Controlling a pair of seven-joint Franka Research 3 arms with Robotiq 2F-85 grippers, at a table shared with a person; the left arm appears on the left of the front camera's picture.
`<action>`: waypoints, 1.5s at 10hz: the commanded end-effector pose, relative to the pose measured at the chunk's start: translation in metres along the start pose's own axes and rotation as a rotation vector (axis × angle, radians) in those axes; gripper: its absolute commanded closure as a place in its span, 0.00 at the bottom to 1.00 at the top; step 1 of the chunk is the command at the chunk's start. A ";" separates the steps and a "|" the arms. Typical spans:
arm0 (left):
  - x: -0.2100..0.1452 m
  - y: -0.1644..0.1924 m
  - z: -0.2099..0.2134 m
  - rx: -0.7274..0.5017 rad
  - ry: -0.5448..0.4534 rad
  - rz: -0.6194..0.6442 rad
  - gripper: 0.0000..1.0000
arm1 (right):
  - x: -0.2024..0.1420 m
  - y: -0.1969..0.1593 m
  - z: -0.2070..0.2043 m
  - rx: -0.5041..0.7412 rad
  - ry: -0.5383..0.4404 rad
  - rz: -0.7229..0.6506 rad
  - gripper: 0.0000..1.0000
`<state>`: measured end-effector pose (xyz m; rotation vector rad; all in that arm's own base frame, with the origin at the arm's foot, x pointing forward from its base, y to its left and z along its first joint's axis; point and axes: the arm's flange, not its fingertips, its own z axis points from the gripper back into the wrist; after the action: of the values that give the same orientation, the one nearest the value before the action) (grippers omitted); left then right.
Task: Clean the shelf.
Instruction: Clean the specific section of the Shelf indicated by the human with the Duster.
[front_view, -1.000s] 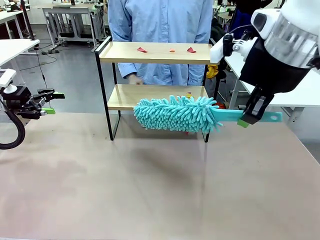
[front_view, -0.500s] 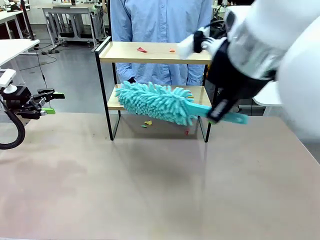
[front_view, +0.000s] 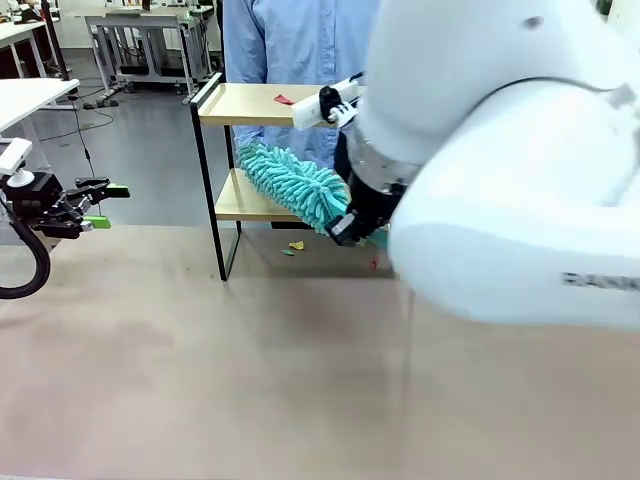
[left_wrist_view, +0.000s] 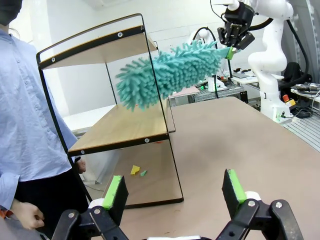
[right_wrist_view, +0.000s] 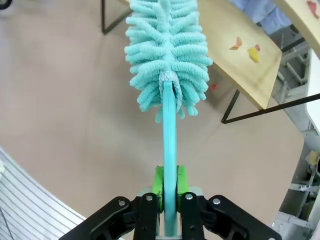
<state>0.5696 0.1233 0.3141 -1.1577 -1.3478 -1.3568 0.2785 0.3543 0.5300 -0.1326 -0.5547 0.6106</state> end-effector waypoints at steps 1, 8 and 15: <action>0.003 0.000 0.000 -0.004 0.000 -0.004 0.00 | 0.037 0.020 -0.019 -0.044 -0.009 -0.091 0.87; 0.003 0.000 0.000 -0.004 0.000 -0.004 0.00 | 0.122 0.072 -0.092 0.029 -0.133 -0.464 0.87; 0.003 0.000 0.000 -0.004 0.000 -0.004 0.00 | 0.154 0.094 -0.132 0.046 -0.098 -0.612 0.87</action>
<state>0.5696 0.1234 0.3136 -1.1580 -1.3475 -1.3562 0.4071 0.5212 0.4605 0.1177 -0.6366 0.0954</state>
